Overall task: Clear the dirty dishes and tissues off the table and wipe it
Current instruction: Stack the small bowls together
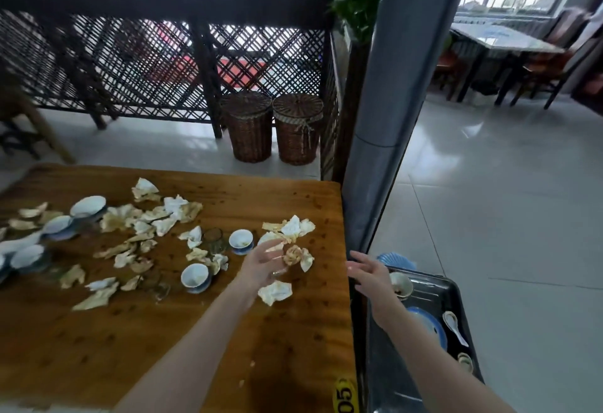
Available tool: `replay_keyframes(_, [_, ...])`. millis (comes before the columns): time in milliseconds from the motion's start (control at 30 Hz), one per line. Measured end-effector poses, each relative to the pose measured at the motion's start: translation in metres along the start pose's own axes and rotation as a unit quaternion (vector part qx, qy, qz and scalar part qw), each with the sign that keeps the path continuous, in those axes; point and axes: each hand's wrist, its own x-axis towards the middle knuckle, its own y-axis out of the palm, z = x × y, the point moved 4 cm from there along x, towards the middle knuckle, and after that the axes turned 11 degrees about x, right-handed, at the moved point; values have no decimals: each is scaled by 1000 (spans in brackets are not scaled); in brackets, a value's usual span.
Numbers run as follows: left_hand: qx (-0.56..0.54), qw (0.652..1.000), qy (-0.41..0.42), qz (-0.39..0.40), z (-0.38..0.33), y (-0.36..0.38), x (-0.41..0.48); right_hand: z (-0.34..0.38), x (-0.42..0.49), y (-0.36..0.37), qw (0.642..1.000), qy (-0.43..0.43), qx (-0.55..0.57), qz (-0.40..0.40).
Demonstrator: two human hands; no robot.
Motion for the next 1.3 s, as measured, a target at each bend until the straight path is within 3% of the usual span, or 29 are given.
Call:
replay_keyframes(500, [-14,991,-41,-130,75,-118,-117,-23,-76,98,992,-5,-78,94])
replay_keyframes(667, [-17,986,-44,-157,92,-189,-141,-29,-89,186,987,-5,-106,117])
replay_keyframes(1000, [-51,972,-83,-212,151,-406,-190,-87,-147,409,978,62,-86,181])
replay_keyframes(1300, [-74,967,-104,-222,181,-504,-201,-117,-154,512,974,83,-110,178])
